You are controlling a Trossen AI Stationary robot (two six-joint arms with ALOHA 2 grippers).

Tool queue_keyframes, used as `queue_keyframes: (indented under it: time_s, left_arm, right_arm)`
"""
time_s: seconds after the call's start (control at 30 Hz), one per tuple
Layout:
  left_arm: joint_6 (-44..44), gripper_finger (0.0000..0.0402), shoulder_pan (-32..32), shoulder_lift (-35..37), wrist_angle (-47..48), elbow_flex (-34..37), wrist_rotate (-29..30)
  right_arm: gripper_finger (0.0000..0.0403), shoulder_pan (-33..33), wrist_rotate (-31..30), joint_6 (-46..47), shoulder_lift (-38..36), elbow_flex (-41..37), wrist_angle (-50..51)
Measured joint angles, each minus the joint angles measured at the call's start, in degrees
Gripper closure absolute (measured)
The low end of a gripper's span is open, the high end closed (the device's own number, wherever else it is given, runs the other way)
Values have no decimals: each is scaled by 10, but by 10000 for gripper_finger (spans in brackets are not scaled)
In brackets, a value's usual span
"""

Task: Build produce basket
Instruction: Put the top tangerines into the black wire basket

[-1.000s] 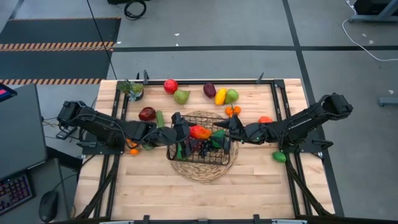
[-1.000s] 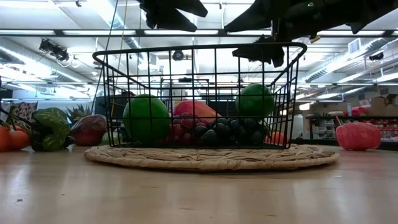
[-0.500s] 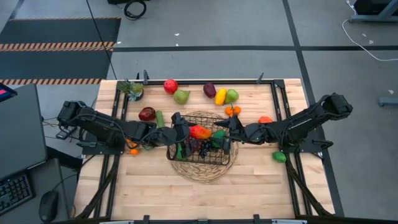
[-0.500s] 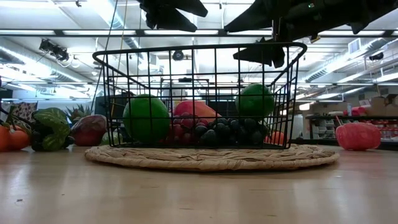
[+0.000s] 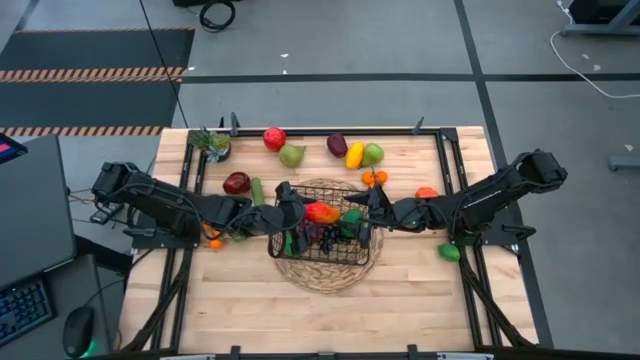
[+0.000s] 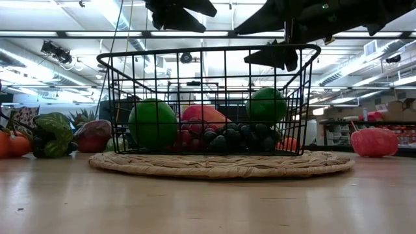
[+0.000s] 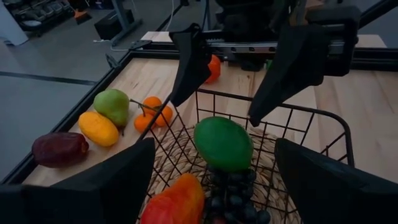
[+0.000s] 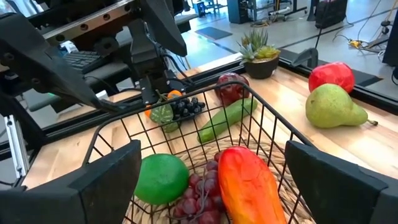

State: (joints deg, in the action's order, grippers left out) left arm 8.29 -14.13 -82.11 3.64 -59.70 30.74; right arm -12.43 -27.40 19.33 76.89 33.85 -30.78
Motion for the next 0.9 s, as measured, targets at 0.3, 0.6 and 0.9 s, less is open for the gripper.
queue_keyframes:
  time_s: [0.3, 0.6, 0.9]
  left_arm:
    - [-1, 65, 0, 0, 1, 0, 0]
    - [-4, 65, 0, 0, 1, 0, 0]
    - [1, 65, -3, 0, 15, 0, 0]
  right_arm:
    - [3, 0, -1, 10, 0, 0, 13]
    - [6, 0, -59, -12, 0, 0, 23]
    - [25, 1, -272, -20, -15, 0, 88]
